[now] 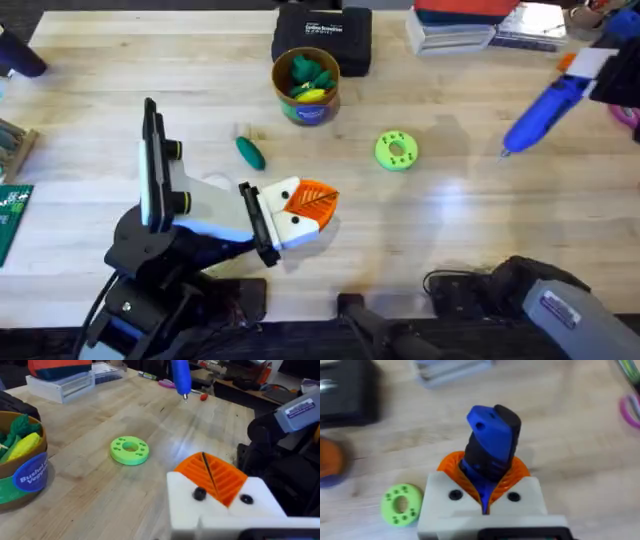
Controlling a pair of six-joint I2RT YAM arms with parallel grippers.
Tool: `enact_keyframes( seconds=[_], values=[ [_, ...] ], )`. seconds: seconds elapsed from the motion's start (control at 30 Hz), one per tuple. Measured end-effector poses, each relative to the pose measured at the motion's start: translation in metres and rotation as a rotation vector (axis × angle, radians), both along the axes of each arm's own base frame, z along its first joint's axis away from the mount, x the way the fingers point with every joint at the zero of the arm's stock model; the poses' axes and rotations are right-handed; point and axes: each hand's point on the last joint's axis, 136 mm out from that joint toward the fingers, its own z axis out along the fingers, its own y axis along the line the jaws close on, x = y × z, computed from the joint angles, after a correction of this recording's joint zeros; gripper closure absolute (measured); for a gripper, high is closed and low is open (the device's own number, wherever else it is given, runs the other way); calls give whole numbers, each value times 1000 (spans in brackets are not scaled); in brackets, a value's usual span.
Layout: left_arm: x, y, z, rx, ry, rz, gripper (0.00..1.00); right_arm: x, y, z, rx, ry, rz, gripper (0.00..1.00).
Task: Pick up the gripper from the table and insert it into the empty holder that is missing its gripper. Then pick up a screw, insert it into the mounting hole, and use the screwdriver to tighten it. Finally, clean up the table by picking up the vegetable and placing it into the bucket.
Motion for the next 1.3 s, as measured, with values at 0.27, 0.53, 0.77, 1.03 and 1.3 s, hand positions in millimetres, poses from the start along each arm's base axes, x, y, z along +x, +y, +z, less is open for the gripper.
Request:
enact_keyframes(
  seconds=[0.27,0.53,0.77,1.03,1.3],
  values=[
    [0,0,0,0,0,0,997,3,111,62,18,-382,331,973],
    [0,0,0,0,0,0,997,-9,214,107,138,-636,649,973],
    [0,0,0,0,0,0,997,-38,294,134,264,-756,938,973],
    [0,0,0,0,0,0,997,-79,357,143,385,-827,1268,973],
    [0,0,0,0,0,0,997,-100,376,128,437,-769,1444,973]
  ],
)
